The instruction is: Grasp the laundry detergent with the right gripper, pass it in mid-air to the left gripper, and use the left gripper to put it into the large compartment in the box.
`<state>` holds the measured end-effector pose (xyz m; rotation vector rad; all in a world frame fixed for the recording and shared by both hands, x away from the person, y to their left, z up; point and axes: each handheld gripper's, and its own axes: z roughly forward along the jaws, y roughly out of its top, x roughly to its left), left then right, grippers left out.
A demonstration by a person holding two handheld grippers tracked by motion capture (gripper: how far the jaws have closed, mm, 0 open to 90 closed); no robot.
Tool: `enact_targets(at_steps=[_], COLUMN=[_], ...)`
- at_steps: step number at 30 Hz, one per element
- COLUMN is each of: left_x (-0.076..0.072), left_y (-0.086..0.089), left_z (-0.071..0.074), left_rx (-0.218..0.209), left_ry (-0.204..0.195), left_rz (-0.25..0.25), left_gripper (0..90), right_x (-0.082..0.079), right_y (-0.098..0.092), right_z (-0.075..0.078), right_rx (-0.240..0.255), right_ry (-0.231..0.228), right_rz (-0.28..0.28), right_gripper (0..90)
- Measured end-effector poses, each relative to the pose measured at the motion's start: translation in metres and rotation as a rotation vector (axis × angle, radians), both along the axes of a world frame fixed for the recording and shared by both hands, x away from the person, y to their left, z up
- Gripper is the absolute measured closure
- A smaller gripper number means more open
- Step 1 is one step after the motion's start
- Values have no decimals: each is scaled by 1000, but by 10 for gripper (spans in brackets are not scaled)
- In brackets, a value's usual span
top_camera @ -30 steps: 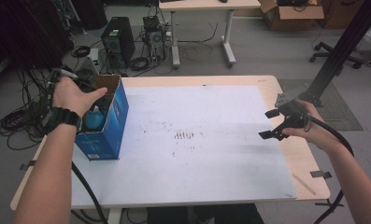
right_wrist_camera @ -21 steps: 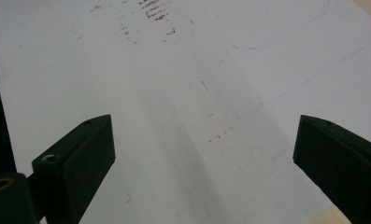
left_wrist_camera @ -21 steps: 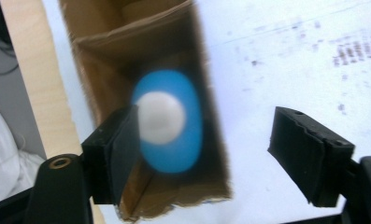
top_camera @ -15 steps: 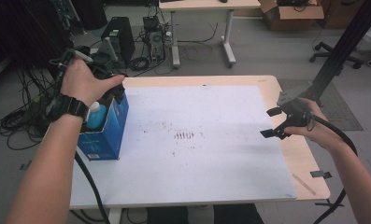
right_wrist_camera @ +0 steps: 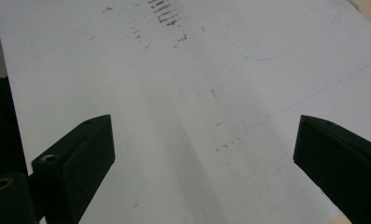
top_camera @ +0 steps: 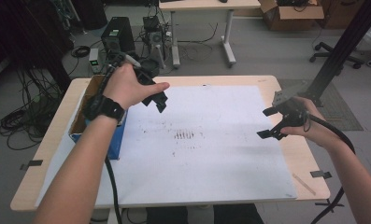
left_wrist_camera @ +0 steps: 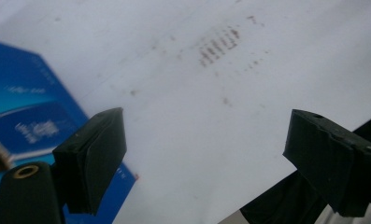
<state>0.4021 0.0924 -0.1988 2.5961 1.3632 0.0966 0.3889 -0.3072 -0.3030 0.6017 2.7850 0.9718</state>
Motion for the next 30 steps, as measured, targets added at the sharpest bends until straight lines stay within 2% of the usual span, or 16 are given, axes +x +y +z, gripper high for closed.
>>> enact_targets(at_steps=[2, 7, 12, 17, 30], left_x=[1, 3, 3, 2, 2], left_y=[-9, -31, -45, -50, -50], left_z=[-3, -13, -21, -26, -29], left_rx=[-9, -26, -36, -39, -27], left_ry=[14, 11, 9, 12, 16], left_rz=[-19, -54, -103, -124, -128], left_gripper=[123, 43, 45, 45, 45], right_x=[0, -2, -3, -2, -2], right_y=[1, 3, 6, 7, 7], right_z=[1, 5, 6, 6, 5], right_rx=[-2, 1, 8, 10, 4], right_ry=[1, 2, 11, 15, 13], right_rz=[0, 18, 34, 40, 31], right_gripper=[53, 44, 38, 35, 35])
